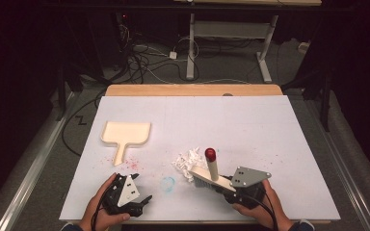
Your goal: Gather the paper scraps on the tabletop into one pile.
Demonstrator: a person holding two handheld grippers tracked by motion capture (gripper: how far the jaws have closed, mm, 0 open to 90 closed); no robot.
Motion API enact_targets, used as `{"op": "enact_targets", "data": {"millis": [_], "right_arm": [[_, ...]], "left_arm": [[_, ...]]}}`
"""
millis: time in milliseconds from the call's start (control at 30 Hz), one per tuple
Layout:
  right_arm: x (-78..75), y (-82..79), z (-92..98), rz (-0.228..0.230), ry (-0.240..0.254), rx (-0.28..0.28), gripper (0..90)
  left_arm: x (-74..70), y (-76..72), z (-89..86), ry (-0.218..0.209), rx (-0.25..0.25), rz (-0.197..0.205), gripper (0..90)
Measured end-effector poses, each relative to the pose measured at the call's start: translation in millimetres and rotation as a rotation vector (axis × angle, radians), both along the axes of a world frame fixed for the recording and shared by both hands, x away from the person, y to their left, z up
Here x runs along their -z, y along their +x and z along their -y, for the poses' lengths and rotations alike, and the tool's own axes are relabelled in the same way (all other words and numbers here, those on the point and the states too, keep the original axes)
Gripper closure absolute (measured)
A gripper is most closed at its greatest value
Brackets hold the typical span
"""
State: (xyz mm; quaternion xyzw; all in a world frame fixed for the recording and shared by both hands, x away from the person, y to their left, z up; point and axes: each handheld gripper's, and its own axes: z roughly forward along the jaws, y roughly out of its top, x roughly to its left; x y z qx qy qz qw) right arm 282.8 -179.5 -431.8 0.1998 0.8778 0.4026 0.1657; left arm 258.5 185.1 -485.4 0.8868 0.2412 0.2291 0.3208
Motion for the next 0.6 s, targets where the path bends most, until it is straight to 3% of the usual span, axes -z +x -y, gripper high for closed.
{"op": "enact_targets", "data": {"millis": [167,333,600], "right_arm": [[-3.9,4.0,-6.1,0.02,0.028,-0.009,68.3],[-20.2,-0.1,10.2,0.028,0.093,0.009,68.2],[-25.7,-6.9,19.7,0.027,0.115,0.018,68.1]], "left_arm": [[0.3,-0.1,-0.3,0.001,-0.002,-0.001,18.2],[0.2,-0.5,-0.5,0.003,-0.003,0.001,18.1],[0.1,0.4,0.1,0.005,-0.007,0.003,18.1]]}}
